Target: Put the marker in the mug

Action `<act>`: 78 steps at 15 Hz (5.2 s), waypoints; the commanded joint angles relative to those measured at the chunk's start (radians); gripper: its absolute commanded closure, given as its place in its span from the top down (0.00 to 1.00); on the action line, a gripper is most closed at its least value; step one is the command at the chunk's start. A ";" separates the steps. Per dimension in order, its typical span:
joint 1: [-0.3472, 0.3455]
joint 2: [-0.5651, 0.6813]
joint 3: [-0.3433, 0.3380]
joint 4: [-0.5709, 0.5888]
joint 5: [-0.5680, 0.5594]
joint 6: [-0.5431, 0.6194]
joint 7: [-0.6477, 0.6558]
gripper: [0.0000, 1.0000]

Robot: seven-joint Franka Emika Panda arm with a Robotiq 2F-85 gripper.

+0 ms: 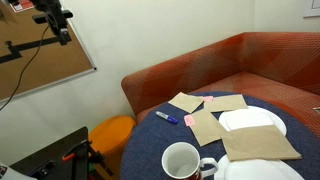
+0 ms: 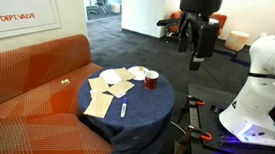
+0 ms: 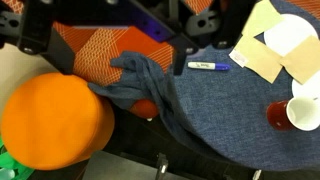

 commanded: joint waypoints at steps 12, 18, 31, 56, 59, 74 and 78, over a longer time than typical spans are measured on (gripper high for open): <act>-0.036 0.034 -0.001 -0.040 -0.002 0.131 0.127 1.00; -0.097 0.103 0.000 -0.108 -0.008 0.335 0.314 1.00; -0.176 0.417 -0.016 -0.129 -0.115 0.694 0.891 1.00; -0.110 0.665 -0.248 -0.075 -0.616 0.706 1.693 1.00; -0.106 0.694 -0.267 -0.079 -0.646 0.733 1.756 1.00; -0.048 0.919 -0.365 0.044 -0.726 0.894 1.859 1.00; -0.027 0.984 -0.368 0.103 -0.691 0.915 1.836 1.00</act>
